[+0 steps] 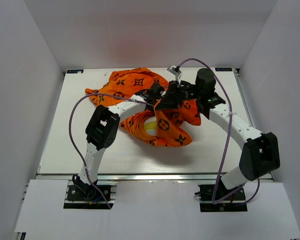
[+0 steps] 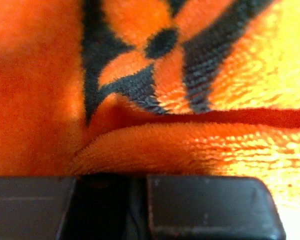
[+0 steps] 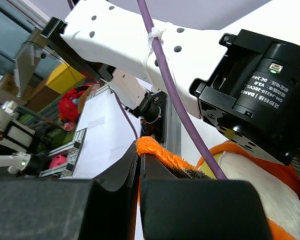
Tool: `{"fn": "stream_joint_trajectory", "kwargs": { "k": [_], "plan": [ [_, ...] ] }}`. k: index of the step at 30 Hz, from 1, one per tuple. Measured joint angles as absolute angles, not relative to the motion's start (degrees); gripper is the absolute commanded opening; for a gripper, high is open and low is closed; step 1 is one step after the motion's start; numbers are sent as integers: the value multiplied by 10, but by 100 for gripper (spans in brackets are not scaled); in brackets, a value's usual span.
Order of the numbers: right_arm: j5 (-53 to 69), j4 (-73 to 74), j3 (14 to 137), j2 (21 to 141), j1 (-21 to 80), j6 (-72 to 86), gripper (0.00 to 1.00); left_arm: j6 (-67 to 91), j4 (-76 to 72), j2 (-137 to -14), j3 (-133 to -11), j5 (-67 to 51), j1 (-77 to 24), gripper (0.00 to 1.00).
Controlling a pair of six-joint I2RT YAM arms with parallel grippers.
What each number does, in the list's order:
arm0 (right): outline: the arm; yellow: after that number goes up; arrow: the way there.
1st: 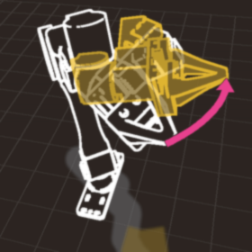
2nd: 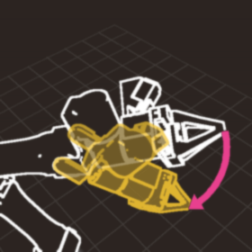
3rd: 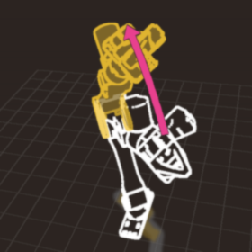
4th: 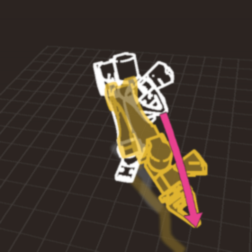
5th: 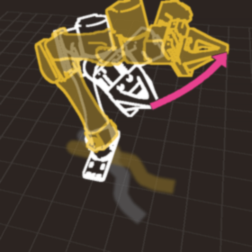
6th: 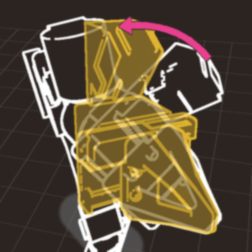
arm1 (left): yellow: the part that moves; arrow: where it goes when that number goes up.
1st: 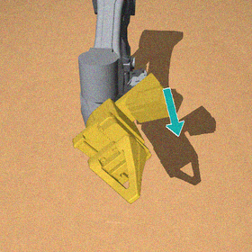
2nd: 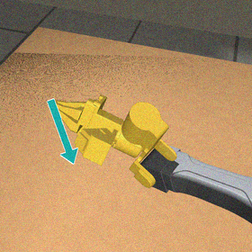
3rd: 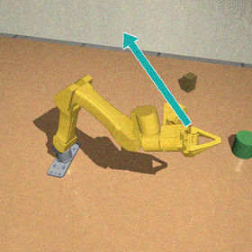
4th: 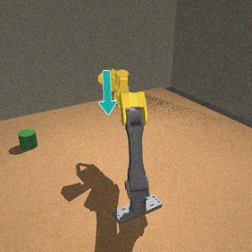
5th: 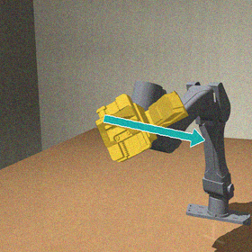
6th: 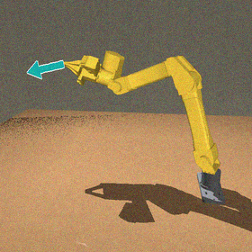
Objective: Put the pillow into the pillowcase
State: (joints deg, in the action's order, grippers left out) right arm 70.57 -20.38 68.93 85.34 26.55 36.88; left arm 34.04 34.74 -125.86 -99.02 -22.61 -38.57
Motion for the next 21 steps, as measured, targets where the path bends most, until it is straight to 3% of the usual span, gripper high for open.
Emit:
{"fn": "stream_joint_trajectory", "kwargs": {
  "k": [4,6,9,10,15,18,20,21],
  "plan": [
    [722,-260,693,873,272,417,0,349,351,-1264,-996,-237,-381,16],
    [718,-202,706,874,284,375,1,350,364,-1273,-1011,-242,-381,18],
    [700,-85,732,872,283,289,30,350,369,-1277,-1016,-249,-379,22],
    [704,-60,733,867,267,266,44,353,363,-1275,-1011,-252,-379,25],
    [728,157,767,799,103,22,66,362,310,-1256,-969,-279,-383,34],
    [726,330,830,781,-5,-156,71,365,305,-1247,-963,-293,-371,35],
    [716,401,849,764,-37,-234,88,365,304,-1247,-965,-298,-361,36],
    [708,417,844,752,-44,-254,89,366,305,-1247,-966,-299,-357,36]
  ]
}}
